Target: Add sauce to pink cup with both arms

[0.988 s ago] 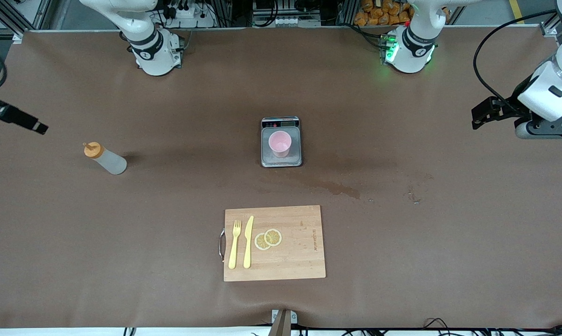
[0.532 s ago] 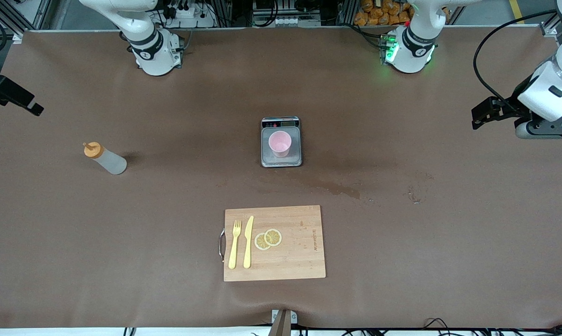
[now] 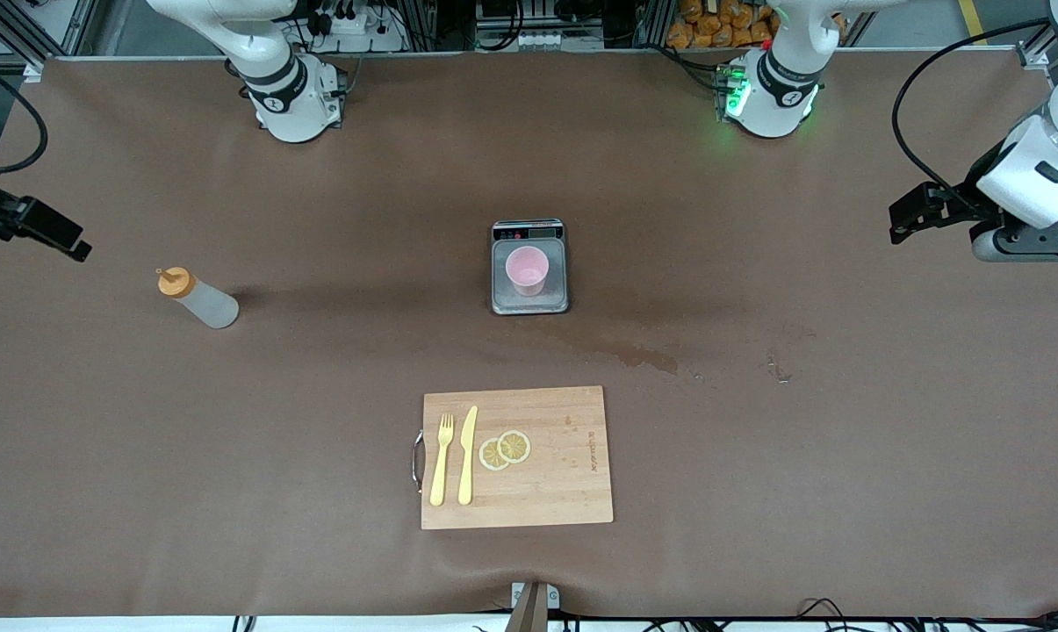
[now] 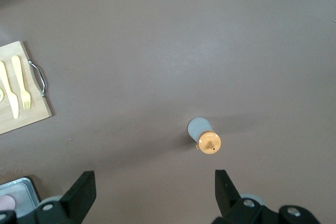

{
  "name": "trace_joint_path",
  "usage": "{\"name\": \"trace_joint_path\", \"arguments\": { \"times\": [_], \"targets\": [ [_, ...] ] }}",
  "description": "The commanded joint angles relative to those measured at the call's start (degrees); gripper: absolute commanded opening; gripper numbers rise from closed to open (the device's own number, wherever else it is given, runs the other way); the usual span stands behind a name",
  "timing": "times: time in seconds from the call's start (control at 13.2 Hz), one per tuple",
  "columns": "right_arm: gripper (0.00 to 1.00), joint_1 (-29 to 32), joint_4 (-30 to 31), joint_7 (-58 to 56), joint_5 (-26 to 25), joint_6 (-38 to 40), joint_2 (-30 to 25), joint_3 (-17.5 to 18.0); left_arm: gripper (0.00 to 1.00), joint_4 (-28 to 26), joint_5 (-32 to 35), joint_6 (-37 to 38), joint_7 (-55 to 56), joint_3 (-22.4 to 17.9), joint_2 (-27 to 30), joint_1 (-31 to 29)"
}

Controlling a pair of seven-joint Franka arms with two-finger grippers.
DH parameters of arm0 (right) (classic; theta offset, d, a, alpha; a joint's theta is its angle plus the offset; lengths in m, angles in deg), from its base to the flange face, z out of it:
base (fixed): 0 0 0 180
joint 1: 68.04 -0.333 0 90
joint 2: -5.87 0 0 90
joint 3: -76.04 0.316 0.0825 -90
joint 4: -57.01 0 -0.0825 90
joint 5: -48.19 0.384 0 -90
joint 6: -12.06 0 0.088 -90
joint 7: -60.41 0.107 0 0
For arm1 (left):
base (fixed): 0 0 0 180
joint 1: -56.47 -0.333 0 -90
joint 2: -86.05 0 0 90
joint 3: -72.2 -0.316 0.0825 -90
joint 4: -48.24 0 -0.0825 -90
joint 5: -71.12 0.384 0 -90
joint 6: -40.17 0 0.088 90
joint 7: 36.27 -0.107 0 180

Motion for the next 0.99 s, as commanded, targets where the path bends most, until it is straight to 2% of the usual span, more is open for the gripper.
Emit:
{"name": "trace_joint_path", "arguments": {
  "times": [0.0, 0.91],
  "targets": [
    [1.0, -0.2, -3.5, -0.19, -1.03, 1.75, 1.51, -0.33, 1.0, 0.01, -0.86, -0.36, -0.26, 0.12, 0.21, -0.43],
    [1.0, -0.38, -3.59, -0.71, -0.59, 1.4, 0.99, -0.33, 1.0, -1.4, -0.86, -1.24, -0.26, 0.12, 1.53, -0.35]
  ]
}}
